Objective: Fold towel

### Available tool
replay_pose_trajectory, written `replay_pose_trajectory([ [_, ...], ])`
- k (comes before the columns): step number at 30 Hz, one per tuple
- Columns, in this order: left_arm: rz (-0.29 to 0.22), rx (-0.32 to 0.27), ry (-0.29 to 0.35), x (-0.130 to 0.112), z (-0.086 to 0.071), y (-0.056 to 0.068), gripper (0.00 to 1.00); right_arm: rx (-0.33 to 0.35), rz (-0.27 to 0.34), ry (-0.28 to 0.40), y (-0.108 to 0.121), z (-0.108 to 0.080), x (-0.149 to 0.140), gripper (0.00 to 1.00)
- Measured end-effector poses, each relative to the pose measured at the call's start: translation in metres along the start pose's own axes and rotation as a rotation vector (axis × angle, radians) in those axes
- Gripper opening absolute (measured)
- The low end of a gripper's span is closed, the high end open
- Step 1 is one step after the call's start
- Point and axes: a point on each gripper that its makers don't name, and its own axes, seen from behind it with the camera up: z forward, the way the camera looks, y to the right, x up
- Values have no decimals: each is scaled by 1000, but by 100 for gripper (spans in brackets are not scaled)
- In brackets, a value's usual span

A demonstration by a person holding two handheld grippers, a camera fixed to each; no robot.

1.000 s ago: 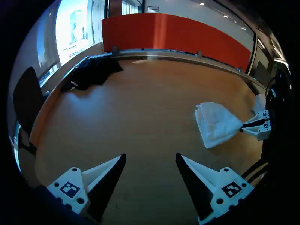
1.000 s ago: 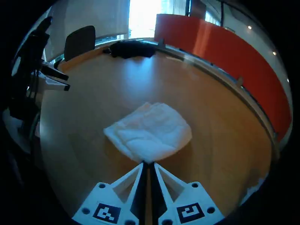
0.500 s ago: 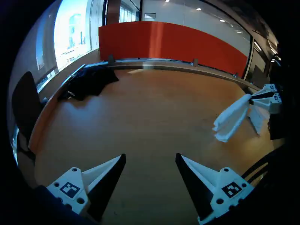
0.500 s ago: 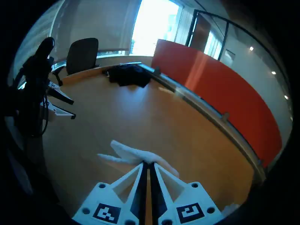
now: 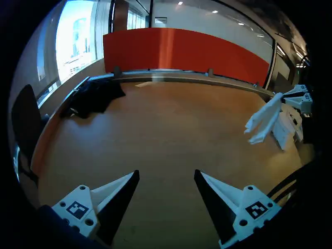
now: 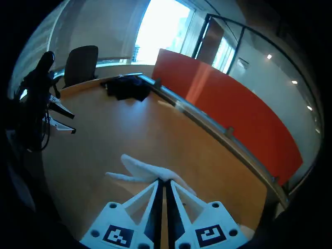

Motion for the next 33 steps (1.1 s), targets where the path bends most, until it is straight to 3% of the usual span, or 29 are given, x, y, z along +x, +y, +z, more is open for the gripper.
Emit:
replay_pose_trajectory([
  [14,8,0,-2,0,-1,2,98,-101,60,-4,71,-31,-17,5],
  [33,9,23,-8,6,-1,3,98,-186,103,-44,168,-55,-57,4],
])
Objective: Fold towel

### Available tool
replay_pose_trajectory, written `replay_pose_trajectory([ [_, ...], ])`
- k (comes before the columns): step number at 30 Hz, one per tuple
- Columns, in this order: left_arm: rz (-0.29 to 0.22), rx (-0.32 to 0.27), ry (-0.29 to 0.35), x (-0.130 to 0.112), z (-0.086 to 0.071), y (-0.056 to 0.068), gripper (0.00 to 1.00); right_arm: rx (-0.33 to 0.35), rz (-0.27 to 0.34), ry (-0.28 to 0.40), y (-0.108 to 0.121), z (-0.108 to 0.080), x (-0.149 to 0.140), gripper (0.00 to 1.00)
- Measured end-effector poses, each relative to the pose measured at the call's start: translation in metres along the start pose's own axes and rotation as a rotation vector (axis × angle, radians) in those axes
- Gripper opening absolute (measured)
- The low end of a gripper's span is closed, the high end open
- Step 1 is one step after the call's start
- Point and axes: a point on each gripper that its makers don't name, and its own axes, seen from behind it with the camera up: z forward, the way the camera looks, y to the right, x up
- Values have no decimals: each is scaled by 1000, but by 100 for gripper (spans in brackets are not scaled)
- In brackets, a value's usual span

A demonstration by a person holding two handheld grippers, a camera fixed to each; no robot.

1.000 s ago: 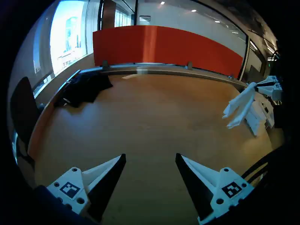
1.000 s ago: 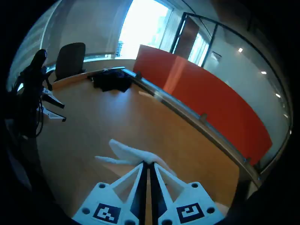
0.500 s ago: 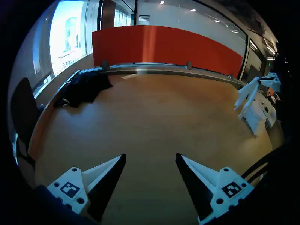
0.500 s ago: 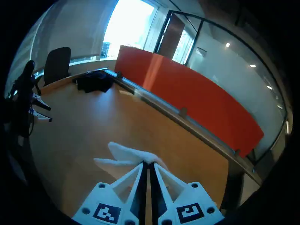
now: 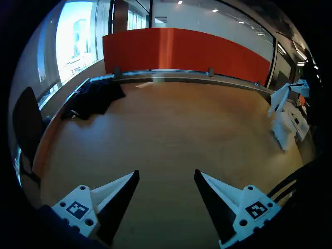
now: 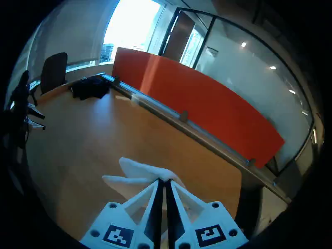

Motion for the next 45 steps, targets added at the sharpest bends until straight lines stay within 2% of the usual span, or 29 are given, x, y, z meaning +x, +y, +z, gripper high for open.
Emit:
replay_pose_trajectory([
  [16,0,17,-4,7,4,4,99,-80,15,-46,83,-1,-20,5],
  [26,7,19,-5,11,6,7,98,-129,34,-69,126,-5,-29,5],
  [38,18,15,-6,12,5,12,99,-138,54,-102,134,-11,-55,5],
  [45,26,12,-4,14,4,14,98,-149,63,-144,139,-27,-85,5],
])
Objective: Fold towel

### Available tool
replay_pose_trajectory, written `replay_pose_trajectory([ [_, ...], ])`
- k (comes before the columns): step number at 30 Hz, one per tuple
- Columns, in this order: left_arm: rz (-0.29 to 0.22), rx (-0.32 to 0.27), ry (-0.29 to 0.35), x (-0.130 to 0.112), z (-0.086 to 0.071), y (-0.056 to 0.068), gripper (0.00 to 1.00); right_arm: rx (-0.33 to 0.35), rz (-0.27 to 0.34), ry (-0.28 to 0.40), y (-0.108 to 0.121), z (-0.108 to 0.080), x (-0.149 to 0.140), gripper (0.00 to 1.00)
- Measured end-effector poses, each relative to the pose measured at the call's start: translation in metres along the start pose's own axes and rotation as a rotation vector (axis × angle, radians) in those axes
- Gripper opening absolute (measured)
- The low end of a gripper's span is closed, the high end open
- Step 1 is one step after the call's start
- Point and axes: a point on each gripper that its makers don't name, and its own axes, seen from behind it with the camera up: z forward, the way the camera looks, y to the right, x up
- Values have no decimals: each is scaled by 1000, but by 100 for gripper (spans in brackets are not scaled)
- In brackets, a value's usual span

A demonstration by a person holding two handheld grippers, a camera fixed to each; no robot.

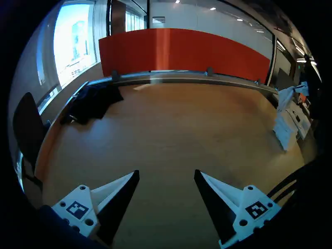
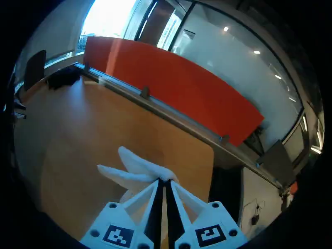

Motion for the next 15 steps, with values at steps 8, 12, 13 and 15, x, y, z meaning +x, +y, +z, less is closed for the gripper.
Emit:
replay_pose_trajectory([
  [8,14,-5,1,0,-1,4,99,-2,24,-49,9,-12,-44,5],
  [12,19,-9,0,-1,-2,6,98,-2,33,-59,11,-16,-57,5],
  [13,21,-9,0,-1,-2,7,98,-4,34,-60,12,-16,-60,5],
  [15,23,-9,0,-1,-2,7,99,-7,35,-62,13,-17,-63,5],
])
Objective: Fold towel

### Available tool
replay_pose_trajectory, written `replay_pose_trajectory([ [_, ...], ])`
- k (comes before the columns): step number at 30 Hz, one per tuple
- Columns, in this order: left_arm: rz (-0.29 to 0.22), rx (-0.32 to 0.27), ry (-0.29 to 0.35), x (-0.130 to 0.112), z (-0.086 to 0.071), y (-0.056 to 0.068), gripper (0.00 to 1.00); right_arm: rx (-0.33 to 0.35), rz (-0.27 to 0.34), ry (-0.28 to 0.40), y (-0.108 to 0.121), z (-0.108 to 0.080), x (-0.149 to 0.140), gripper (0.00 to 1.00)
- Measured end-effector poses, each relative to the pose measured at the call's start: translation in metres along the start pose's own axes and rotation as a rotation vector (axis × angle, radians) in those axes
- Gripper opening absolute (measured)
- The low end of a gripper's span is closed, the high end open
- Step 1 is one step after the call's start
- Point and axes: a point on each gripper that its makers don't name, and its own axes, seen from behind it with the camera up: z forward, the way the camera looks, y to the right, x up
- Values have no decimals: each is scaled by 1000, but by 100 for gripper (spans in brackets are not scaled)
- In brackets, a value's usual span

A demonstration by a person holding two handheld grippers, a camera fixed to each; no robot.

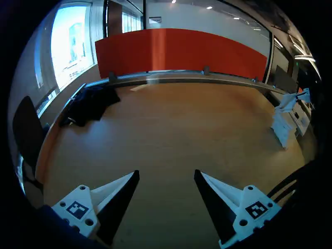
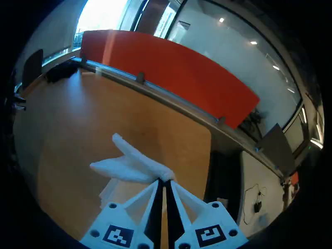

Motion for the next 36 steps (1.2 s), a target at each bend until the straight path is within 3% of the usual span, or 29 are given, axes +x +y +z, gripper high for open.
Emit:
replay_pose_trajectory([
  [8,4,5,-3,-3,-2,-1,98,0,-32,-9,4,-5,-9,5],
  [14,2,7,-5,-5,-3,0,98,-13,-33,-72,4,-6,-43,5],
  [23,18,9,-9,-7,-2,0,99,-48,26,-171,4,-3,-98,5],
  [36,17,13,-6,-8,-4,-1,98,-73,99,-252,-11,5,-138,5],
])
